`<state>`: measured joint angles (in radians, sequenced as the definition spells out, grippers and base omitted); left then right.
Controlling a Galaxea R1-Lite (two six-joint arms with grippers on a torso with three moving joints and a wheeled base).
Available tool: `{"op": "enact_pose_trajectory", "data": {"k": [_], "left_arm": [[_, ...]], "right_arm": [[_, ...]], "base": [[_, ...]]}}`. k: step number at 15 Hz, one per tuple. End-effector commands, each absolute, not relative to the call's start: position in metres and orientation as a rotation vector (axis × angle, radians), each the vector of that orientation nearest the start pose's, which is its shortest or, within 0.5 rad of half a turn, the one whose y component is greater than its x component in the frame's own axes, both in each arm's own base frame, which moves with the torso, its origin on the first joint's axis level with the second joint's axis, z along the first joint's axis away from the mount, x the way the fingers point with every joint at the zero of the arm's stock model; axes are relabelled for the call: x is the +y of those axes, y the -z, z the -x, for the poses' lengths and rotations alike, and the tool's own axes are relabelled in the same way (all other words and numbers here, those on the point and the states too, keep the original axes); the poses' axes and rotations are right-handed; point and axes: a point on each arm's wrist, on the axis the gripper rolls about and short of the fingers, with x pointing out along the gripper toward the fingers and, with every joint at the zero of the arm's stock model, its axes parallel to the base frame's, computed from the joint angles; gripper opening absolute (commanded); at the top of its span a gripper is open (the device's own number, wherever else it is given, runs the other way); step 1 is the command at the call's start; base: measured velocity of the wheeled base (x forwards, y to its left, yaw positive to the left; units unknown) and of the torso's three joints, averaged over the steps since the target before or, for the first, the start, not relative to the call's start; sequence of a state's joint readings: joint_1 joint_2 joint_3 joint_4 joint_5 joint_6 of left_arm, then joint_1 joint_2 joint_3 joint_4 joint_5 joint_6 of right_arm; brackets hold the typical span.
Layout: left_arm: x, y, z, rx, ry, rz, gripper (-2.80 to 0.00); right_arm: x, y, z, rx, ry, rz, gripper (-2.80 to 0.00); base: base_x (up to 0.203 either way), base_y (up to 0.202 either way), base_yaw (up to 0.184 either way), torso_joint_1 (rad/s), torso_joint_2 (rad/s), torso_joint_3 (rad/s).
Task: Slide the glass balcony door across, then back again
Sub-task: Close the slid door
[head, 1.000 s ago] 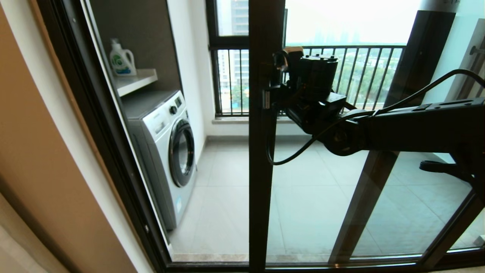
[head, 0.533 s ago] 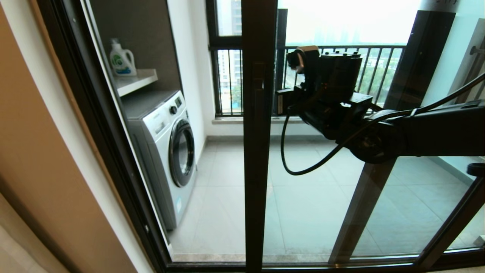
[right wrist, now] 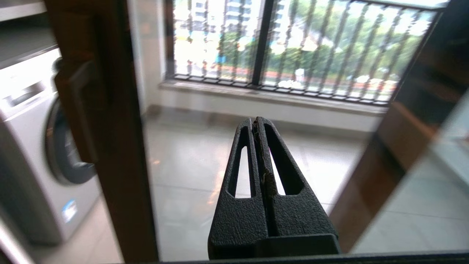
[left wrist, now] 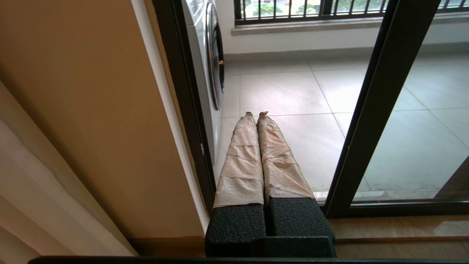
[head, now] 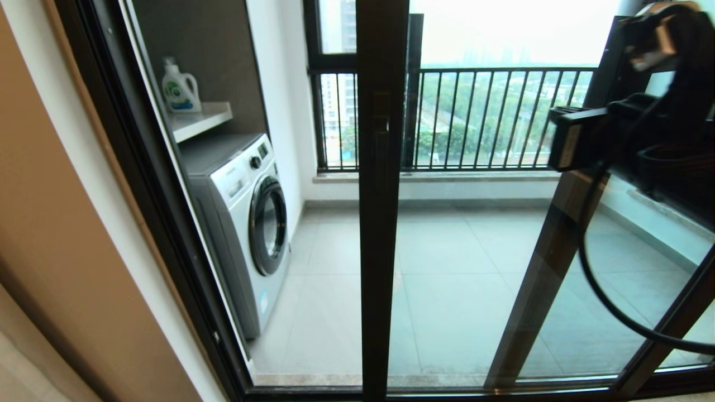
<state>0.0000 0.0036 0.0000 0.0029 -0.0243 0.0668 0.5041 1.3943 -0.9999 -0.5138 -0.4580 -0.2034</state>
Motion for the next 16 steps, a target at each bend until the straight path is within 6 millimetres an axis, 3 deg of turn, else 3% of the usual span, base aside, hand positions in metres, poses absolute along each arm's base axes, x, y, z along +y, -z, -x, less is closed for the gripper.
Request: {"op": "enact_pose_trajectory", "data": {"k": [1,5,9,13,16], "left_arm": [[-0.001,-0.075,0.023,0.005,0.025,-0.067,-2.80],[-0.001,-0.075,0.023,0.005,0.025,-0.066,-2.80],[-0.001,-0.075,0.023,0.005,0.025,-0.066,-2.80],[-0.001,-0.075,0.023,0.005,0.025,-0.067,-2.80],[-0.001,-0.075,0.023,0.005,0.025,-0.067,-2.80]], "right_arm": [[0.052,-0.332,-0.143,-0.247,0.094,0.127,-2.80],[0.008,-0.325,-0.079,-0.336,0.307,0.172,-2.80],[-0.009,-0.283,-0.017,-0.389,0.465,0.200,-2.80],[-0.009,-0.220,0.026,-0.433,0.470,0.273,-2.80],[-0.007,-0.158,0.035,-0.416,0.375,0.358,-2.80]], "base": [[0.000,0.000,0.000,0.000,0.00,0.000],[0.000,0.000,0.000,0.000,0.00,0.000],[0.000,0.000,0.000,0.000,0.00,0.000],[0.000,0.000,0.000,0.000,0.00,0.000],[0.000,0.000,0.000,0.000,0.00,0.000]]}}
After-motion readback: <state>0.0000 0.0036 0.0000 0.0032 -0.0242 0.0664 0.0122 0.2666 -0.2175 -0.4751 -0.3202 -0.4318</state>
